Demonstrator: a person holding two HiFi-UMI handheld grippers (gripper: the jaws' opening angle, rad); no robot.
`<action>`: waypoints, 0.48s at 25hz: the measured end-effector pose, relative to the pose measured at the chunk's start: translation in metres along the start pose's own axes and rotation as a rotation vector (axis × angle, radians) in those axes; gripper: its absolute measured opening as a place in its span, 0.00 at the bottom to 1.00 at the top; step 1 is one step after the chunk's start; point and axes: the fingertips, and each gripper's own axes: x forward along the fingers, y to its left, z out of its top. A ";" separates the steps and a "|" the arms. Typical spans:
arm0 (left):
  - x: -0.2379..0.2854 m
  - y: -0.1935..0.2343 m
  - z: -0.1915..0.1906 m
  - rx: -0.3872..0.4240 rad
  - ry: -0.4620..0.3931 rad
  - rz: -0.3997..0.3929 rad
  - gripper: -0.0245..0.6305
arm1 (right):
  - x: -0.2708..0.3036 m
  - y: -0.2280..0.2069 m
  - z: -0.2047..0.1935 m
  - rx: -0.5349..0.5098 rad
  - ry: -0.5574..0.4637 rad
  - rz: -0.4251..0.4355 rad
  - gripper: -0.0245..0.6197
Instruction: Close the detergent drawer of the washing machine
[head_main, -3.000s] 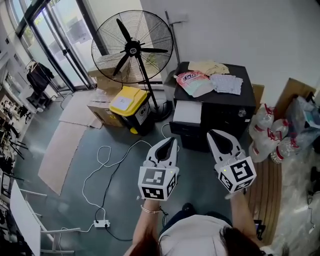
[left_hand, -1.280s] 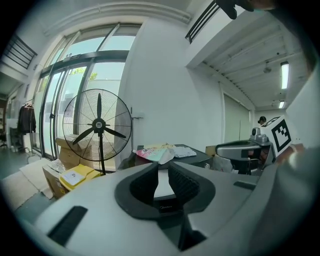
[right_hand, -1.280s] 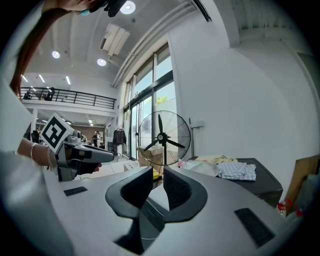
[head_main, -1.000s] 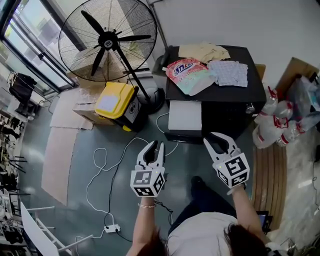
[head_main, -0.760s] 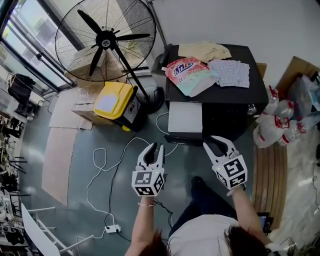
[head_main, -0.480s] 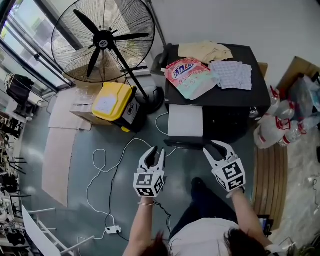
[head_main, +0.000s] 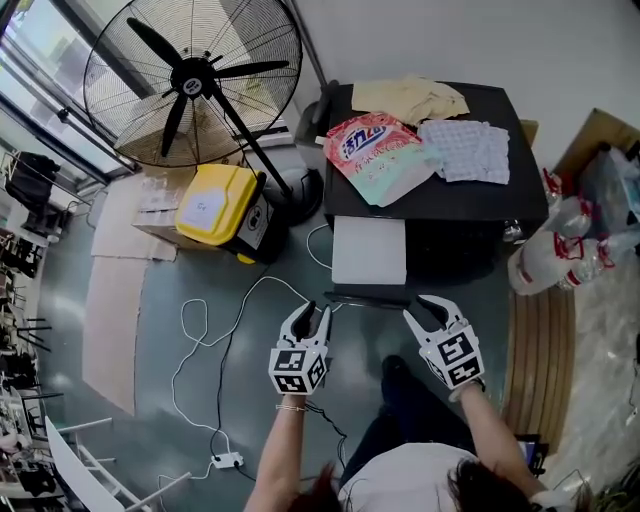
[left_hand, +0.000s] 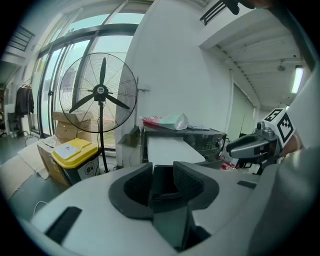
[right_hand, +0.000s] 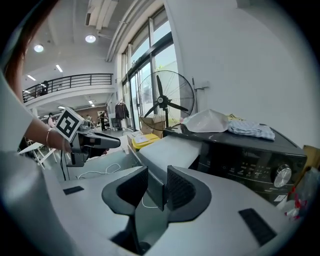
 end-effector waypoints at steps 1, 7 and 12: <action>0.003 0.002 -0.003 -0.004 0.009 0.000 0.26 | 0.003 -0.001 -0.003 0.003 0.009 0.002 0.25; 0.018 0.013 -0.014 -0.019 0.044 0.003 0.26 | 0.019 -0.002 -0.020 0.013 0.057 0.022 0.24; 0.029 0.012 -0.020 -0.011 0.072 -0.024 0.26 | 0.026 -0.004 -0.030 0.023 0.099 0.025 0.24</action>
